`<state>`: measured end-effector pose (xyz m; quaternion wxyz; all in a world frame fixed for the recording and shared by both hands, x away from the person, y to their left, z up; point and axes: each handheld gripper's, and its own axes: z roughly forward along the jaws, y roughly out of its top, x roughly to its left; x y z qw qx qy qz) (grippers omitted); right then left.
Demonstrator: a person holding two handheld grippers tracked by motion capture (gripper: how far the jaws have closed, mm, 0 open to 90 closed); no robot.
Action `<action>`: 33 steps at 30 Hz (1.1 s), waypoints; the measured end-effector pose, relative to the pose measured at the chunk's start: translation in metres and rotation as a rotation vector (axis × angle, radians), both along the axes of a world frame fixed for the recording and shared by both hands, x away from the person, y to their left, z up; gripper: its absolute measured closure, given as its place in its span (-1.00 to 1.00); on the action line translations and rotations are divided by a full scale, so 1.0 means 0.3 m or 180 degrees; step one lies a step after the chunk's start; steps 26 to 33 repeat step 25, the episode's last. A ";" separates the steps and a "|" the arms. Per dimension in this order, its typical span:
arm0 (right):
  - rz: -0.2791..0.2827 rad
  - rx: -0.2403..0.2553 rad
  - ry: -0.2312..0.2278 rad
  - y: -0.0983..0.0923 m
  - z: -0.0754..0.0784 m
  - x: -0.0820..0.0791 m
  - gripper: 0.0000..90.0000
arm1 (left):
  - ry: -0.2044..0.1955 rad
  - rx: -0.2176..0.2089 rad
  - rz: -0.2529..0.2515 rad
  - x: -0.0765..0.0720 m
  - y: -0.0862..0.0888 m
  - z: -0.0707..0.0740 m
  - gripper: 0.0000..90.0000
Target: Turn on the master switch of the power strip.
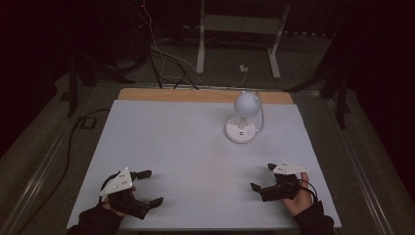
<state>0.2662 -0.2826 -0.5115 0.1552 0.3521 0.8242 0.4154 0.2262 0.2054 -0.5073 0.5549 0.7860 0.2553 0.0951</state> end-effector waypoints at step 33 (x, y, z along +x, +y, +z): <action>-0.0192 -0.0356 0.0238 -0.138 -0.069 -0.078 -1.00 | 0.0009 0.0005 -0.0004 0.003 -0.002 -0.002 -1.00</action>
